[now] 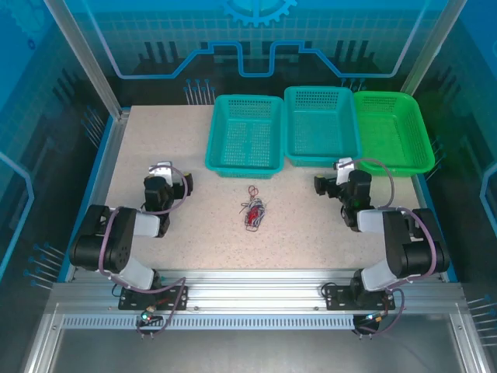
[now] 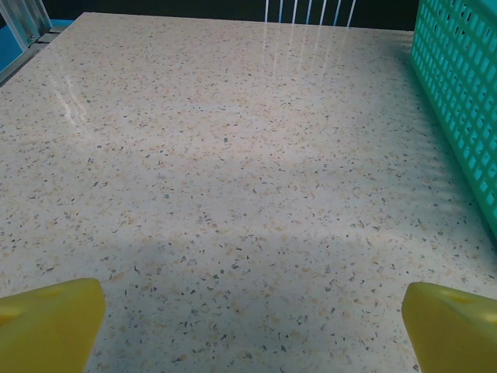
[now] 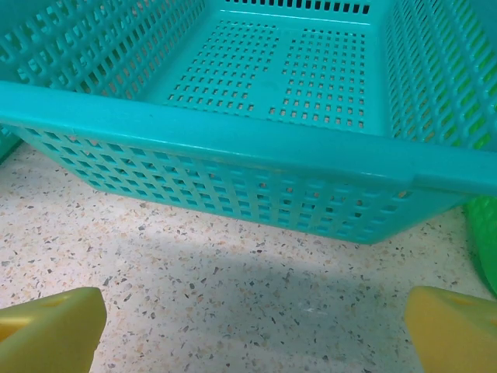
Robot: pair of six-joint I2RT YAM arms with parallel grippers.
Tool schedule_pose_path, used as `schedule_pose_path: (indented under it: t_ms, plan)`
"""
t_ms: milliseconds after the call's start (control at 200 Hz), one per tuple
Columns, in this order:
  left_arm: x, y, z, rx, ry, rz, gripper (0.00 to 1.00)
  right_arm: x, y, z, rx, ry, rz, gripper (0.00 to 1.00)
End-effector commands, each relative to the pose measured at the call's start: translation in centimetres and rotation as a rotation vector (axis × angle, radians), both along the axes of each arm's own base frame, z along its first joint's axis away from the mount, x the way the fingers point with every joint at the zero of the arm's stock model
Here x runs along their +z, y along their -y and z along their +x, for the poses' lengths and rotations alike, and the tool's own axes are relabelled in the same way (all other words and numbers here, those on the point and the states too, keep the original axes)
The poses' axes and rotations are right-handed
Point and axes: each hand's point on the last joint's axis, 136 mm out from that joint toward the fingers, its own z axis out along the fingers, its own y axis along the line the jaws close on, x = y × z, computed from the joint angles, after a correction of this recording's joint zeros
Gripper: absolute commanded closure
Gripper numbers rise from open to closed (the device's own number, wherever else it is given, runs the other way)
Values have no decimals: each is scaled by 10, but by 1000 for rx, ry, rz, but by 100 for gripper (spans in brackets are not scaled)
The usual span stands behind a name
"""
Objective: Untangle the cables
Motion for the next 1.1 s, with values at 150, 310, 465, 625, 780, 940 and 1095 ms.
schedule_pose_path:
  t_ms: [150,310,465,625,780,940,1095]
  plan:
    - [15,3,7,-13,51,-6,1,11,-3,6,15,36,-1,0]
    - [15,3,8,-13,51,-6,1,11,-3,6,16,35,0,0]
    - [14,3,8,-13,50,-6,1,11,-3,6,15,36,-2,0]
    - [15,3,8,-13,51,-7,1,27,2,2,-16,24,2,0]
    - [14,3,8,-13,50,-11,1,80,20,-31,-190,-44,124,0]
    - [27,-3,0,18,88,-6,1,116,-5,-77,-170,-249,301,0]
    - [75,8,-17,-6,113,-8,1,142,-59,-110,16,-442,410,1]
